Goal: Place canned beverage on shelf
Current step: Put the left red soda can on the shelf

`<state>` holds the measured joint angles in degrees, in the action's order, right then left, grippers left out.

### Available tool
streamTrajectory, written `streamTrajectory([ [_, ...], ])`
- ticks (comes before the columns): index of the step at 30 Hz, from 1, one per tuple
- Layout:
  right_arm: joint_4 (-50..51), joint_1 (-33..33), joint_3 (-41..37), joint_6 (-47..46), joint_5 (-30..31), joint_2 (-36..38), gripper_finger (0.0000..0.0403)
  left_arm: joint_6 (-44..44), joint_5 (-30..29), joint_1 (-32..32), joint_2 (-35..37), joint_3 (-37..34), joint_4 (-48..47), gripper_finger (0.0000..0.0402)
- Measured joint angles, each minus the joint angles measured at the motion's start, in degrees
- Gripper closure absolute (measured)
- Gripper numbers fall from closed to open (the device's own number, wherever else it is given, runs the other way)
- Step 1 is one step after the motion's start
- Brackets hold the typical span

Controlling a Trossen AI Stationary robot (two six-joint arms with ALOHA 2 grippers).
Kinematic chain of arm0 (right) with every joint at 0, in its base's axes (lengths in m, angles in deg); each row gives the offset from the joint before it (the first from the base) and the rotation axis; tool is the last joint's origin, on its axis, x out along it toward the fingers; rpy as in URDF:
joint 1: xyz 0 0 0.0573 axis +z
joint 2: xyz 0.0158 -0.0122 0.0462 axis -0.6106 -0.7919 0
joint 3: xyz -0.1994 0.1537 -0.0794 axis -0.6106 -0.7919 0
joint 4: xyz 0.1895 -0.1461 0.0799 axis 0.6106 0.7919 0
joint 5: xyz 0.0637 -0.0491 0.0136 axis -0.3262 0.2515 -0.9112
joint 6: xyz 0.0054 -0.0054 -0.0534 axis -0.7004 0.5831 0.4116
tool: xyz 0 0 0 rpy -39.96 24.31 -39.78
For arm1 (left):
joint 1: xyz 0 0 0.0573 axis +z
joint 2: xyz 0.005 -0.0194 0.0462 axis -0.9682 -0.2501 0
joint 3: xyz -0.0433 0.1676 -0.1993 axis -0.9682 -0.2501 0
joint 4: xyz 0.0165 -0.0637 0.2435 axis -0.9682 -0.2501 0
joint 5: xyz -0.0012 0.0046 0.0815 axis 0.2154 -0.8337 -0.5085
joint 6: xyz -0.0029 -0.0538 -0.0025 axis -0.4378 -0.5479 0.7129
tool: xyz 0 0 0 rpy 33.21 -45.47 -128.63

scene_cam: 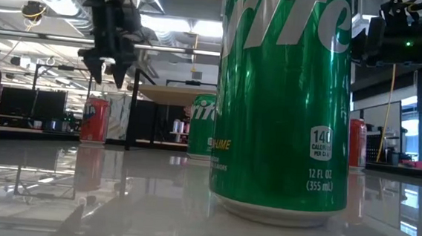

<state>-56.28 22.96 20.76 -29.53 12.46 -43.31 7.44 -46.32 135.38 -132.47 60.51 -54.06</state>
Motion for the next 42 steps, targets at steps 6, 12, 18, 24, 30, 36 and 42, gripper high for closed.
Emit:
streamTrajectory([
  [6, 0.0, 0.0, 0.0, 0.0, 0.0, 0.0, 0.0398, -0.6, 1.8, 1.3, -5.1, 0.0, -1.0, 0.0007],
  [12, 0.2, 0.0, 0.0, 0.0, 0.0, 0.0, 0.0398, -0.7, 1.3, 1.7, -8.2, 0.0, -2.3, 0.0007],
  [18, 0.5, 0.0, 0.0, -0.1, 0.0, 0.0, 0.0398, -0.7, 3.2, 2.6, -8.9, 0.0, -2.8, 0.0008],
  [24, 0.9, 0.0, 0.0, -0.2, 0.0, 0.0, 0.0398, -0.6, 4.0, 3.0, -10.7, 0.0, -3.3, 0.0008],
  [30, 0.8, 0.0, 0.0, -0.2, -0.1, 0.0, 0.0398, 0.1, 4.3, 3.0, -11.9, 0.0, -4.0, 0.0008],
  [36, 0.8, 0.0, 0.0, -0.2, -0.1, 0.0, 0.0398, -0.8, 6.2, 3.0, -11.9, 0.0, -5.4, 0.0026],
  [42, 0.8, 0.0, 0.0, -0.2, -0.1, 0.0, 0.0398, -3.6, 6.0, 3.0, -11.9, 0.0, -5.6, 0.0081],
])
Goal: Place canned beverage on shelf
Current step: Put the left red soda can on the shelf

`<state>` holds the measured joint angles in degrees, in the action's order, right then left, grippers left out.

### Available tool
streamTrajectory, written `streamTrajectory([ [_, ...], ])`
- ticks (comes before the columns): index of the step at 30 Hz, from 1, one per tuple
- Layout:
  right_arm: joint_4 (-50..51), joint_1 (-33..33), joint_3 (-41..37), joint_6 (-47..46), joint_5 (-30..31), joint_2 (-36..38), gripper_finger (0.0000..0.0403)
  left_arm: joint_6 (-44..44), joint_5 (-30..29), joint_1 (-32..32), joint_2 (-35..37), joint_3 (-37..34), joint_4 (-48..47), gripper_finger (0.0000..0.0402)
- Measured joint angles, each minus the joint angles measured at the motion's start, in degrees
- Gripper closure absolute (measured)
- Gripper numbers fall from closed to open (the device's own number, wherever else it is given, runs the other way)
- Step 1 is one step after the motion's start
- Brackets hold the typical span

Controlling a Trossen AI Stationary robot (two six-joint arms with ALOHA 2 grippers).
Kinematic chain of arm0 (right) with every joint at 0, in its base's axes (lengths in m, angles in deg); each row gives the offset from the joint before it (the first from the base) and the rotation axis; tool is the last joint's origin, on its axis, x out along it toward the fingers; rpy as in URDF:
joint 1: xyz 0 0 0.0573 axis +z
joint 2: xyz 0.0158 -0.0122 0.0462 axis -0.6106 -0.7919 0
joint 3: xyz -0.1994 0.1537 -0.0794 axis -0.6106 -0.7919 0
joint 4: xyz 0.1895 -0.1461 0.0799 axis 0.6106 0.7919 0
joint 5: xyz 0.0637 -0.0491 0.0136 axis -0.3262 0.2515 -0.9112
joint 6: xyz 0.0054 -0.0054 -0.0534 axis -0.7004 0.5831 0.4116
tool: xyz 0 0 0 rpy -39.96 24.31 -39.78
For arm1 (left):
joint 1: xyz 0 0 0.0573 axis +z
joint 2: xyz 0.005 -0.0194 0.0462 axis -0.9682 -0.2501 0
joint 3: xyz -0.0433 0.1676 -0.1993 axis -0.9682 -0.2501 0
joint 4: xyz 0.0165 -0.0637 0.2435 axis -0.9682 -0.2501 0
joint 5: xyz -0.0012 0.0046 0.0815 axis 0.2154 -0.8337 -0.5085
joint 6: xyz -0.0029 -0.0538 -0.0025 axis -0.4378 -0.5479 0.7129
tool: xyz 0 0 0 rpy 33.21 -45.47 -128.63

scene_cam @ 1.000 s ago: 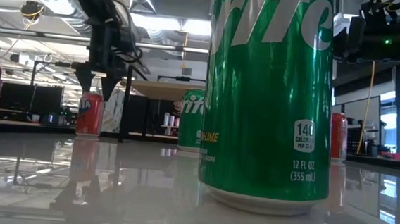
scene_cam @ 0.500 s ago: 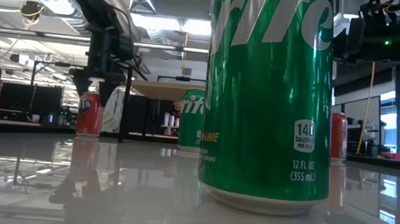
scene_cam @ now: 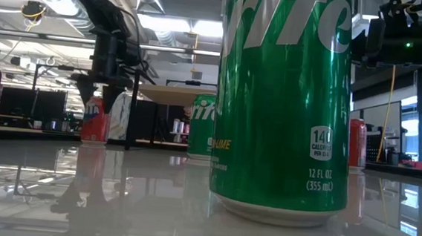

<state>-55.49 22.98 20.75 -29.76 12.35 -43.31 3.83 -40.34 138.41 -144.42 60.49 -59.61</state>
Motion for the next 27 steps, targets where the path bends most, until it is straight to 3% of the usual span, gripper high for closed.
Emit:
streamTrajectory([
  [6, 0.0, 0.0, 0.0, 0.0, 0.0, 0.0, 0.0398, -1.1, -0.1, 0.0, 0.0, 0.0, 0.0, 0.0119],
  [20, 0.0, 0.0, 0.0, 0.0, -0.2, 0.0, 0.0398, -0.5, -1.0, -0.1, 4.2, 0.0, -1.8, 0.0118],
  [27, -0.4, 0.0, 0.0, 0.0, -0.2, 0.0, 0.0398, -0.8, -1.8, -0.1, 8.7, 5.7, -7.4, 0.0117],
])
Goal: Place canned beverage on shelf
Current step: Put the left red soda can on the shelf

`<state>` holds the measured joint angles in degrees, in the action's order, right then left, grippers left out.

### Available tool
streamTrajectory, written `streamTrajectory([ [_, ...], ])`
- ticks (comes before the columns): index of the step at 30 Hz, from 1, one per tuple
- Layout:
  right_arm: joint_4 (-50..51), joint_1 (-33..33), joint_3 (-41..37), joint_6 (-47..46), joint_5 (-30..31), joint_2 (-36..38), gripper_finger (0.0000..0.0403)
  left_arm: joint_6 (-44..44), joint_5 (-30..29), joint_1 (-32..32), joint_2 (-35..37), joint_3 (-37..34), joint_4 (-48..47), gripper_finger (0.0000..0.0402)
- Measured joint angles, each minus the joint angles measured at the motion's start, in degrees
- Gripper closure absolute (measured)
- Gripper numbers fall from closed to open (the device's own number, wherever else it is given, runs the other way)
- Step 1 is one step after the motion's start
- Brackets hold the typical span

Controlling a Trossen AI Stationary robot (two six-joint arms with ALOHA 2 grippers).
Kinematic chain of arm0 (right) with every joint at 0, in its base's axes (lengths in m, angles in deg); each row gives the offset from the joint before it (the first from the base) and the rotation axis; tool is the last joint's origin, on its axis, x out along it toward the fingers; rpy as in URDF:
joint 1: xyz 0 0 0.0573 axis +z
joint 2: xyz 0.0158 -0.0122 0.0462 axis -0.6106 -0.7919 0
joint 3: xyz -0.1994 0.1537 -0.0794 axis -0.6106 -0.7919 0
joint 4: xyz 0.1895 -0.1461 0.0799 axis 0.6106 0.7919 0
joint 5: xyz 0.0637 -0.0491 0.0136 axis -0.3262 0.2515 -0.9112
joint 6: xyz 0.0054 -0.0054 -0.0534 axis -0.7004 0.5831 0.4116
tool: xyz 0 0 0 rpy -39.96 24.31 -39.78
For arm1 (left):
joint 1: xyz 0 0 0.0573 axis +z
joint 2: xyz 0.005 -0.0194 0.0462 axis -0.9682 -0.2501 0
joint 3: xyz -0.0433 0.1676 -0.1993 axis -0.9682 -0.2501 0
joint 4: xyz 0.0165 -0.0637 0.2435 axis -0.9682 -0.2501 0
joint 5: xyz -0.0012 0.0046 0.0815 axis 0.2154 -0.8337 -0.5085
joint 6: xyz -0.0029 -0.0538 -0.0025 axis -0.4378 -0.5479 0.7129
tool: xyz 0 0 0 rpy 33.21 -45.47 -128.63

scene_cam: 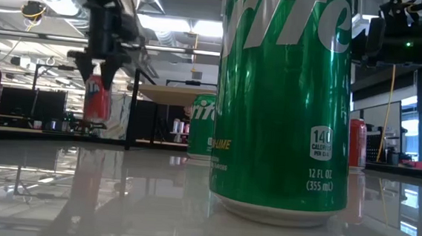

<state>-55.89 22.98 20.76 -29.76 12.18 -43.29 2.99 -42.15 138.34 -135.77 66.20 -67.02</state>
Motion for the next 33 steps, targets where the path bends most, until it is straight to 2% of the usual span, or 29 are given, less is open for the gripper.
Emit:
streamTrajectory([
  [7, -0.1, 0.0, 0.0, 0.0, 0.1, 0.0, 0.0398, -1.1, 0.1, -0.8, 0.5, 11.6, -6.4, 0.0116],
  [15, -0.1, 0.0, 0.0, 0.0, 0.2, 0.0, 0.0398, -1.5, 0.1, -3.7, 0.6, 23.6, -8.8, 0.0115],
  [23, 0.5, 0.0, 0.0, 0.0, 0.2, 0.0, 0.0398, -3.0, 2.2, -10.3, 0.6, 27.7, -7.4, 0.0115],
  [27, 0.4, 0.0, 0.0, 0.0, 0.2, 0.0, 0.0398, -4.1, 7.6, -12.7, -0.9, 29.7, -7.5, 0.0115],
  [33, 0.4, 0.0, 0.0, 0.0, 0.2, 0.0, 0.0398, -4.0, 6.9, -16.4, -6.2, 36.0, -8.5, 0.0115],
])
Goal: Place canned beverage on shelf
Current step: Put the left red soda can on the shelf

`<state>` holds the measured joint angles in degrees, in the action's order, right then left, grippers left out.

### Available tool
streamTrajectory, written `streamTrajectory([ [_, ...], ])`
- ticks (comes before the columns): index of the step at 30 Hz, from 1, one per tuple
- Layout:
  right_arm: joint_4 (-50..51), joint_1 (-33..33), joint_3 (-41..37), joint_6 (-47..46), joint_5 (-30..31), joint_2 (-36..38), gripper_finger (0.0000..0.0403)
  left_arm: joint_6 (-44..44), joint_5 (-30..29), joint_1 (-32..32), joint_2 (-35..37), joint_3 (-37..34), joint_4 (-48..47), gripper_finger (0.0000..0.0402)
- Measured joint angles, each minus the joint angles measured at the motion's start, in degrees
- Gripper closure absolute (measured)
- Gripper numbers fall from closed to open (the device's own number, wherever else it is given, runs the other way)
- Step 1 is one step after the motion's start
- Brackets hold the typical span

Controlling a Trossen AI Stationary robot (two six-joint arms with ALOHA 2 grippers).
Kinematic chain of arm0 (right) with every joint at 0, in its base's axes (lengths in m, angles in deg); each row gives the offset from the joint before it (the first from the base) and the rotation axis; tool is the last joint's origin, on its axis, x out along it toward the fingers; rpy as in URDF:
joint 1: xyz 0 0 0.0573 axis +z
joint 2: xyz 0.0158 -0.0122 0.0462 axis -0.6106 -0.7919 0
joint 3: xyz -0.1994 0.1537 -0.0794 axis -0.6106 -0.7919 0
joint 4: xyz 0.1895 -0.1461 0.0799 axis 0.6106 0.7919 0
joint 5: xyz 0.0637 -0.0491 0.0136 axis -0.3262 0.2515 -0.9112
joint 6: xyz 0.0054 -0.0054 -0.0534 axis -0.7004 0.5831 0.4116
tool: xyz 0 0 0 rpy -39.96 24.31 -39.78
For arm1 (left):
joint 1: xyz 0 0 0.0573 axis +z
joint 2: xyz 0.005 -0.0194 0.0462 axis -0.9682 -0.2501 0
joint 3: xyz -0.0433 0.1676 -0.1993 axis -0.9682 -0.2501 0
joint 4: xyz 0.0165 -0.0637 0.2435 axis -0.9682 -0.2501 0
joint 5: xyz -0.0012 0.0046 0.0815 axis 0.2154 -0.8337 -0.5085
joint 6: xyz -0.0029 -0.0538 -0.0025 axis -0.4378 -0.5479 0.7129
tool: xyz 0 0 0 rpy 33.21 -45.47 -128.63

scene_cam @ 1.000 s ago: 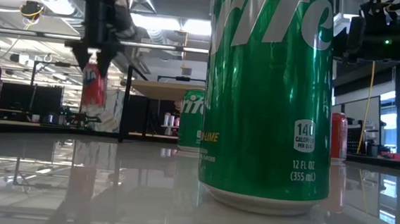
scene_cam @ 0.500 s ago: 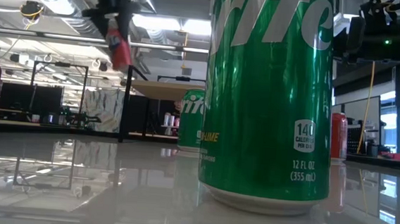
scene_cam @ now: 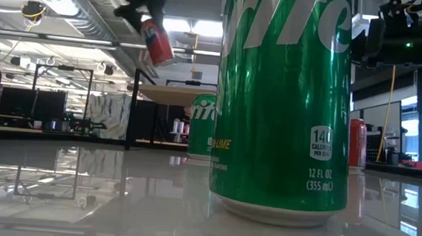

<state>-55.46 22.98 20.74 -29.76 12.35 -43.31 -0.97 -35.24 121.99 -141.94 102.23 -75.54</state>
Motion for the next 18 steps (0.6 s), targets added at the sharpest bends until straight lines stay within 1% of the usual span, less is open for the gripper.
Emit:
streamTrajectory([
  [5, 0.0, 0.0, 0.0, 0.0, 0.0, 0.0, 0.0398, -0.2, -0.1, -1.2, -6.0, 6.4, -3.2, 0.0115],
  [9, 0.0, 0.0, 0.0, 0.0, 0.0, 0.0, 0.0398, -0.7, -1.3, -1.2, -11.0, 10.5, -8.5, 0.0115],
  [18, 1.5, 0.0, 0.0, 0.0, -0.1, 0.0, 0.0398, 0.1, -0.7, -1.6, -17.6, 10.7, -9.0, 0.0115],
])
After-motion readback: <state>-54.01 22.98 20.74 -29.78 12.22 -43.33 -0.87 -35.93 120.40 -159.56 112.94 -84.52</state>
